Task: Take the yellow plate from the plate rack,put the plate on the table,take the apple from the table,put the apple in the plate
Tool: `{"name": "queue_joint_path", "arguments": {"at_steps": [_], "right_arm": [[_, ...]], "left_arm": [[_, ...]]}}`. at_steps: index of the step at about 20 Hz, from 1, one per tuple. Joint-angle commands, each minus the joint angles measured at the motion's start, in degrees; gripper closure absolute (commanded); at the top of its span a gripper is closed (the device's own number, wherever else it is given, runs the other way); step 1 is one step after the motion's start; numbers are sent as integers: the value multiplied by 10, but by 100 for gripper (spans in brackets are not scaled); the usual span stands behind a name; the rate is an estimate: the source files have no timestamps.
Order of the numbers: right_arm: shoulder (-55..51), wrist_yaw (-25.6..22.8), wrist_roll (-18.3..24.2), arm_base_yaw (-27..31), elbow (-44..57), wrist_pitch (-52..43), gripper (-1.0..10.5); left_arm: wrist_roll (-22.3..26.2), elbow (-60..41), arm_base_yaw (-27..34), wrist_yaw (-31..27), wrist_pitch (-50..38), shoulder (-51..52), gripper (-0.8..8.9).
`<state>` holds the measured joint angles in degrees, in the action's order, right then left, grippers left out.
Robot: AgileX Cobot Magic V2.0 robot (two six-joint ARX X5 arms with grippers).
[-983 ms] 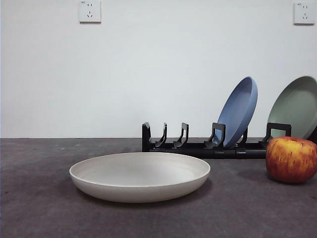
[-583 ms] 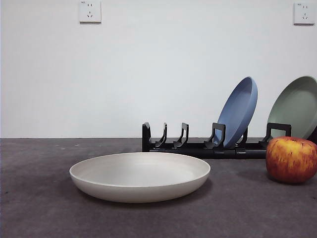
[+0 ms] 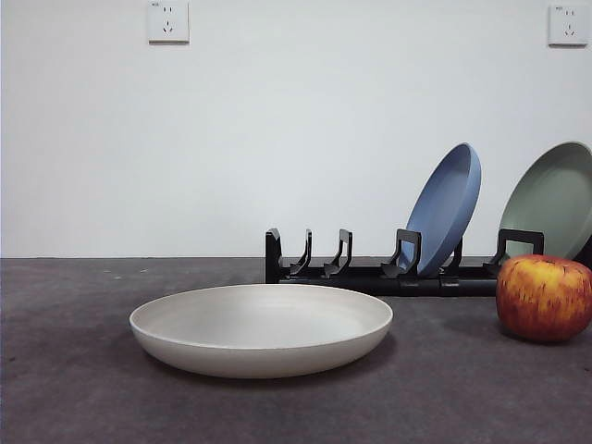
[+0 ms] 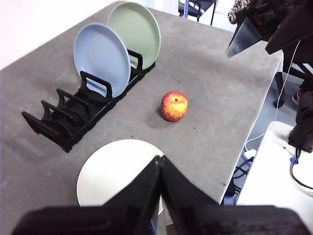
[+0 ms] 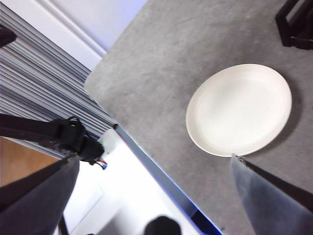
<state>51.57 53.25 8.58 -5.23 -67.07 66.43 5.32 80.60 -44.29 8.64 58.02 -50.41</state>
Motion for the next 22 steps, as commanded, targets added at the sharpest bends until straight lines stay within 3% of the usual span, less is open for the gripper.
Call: {"name": "queue_joint_path", "arguments": {"at_steps": [1,5,9,16,19,22], "right_arm": [[-1,-62,-5,-1,-3,-3,410],[0,-226,-14,-1,-3,-6,410],[9,-334,-26,-1,-3,-21,410],[72,-377,-28,-8,-3,-50,409],[130,-396,-27,-23,-3,-58,409],[188,-400,-24,-30,-3,-72,409]], "left_arm": [[1,0,2,4,-2,2,821],[1,0,2,4,-2,2,821],[1,0,2,4,-2,2,821],[6,0,2,27,-2,-3,821],[35,0,2,131,10,-12,821],[59,0,2,185,18,-24,821]]}}
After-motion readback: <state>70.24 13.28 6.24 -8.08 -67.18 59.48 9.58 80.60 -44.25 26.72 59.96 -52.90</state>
